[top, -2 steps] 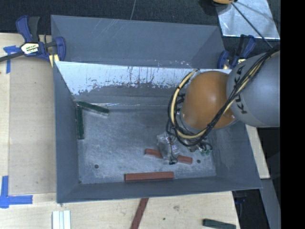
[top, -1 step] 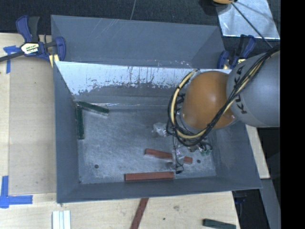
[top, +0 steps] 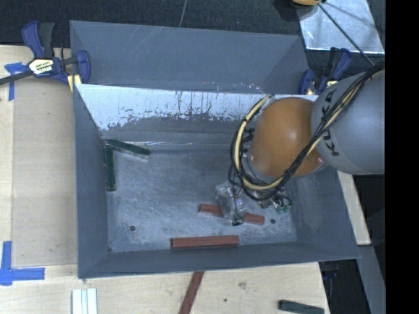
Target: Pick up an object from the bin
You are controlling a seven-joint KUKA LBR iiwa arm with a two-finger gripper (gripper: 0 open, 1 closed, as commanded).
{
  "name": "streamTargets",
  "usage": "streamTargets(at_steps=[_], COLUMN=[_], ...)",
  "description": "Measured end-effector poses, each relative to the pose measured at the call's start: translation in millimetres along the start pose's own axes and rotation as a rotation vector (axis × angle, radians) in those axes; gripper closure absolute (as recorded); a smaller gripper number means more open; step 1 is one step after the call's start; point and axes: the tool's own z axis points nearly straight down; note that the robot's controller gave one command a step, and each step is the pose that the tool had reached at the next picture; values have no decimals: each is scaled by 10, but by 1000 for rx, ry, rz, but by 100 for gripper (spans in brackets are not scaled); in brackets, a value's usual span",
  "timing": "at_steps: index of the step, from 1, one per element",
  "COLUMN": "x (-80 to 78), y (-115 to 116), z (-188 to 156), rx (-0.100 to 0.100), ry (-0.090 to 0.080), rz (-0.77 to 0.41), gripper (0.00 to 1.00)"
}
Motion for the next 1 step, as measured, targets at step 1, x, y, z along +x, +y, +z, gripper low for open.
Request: streamTargets(at_steps=[1], x=[0], y=[0], z=[0], rx=[0], ry=[0], rz=[0], gripper=[0])
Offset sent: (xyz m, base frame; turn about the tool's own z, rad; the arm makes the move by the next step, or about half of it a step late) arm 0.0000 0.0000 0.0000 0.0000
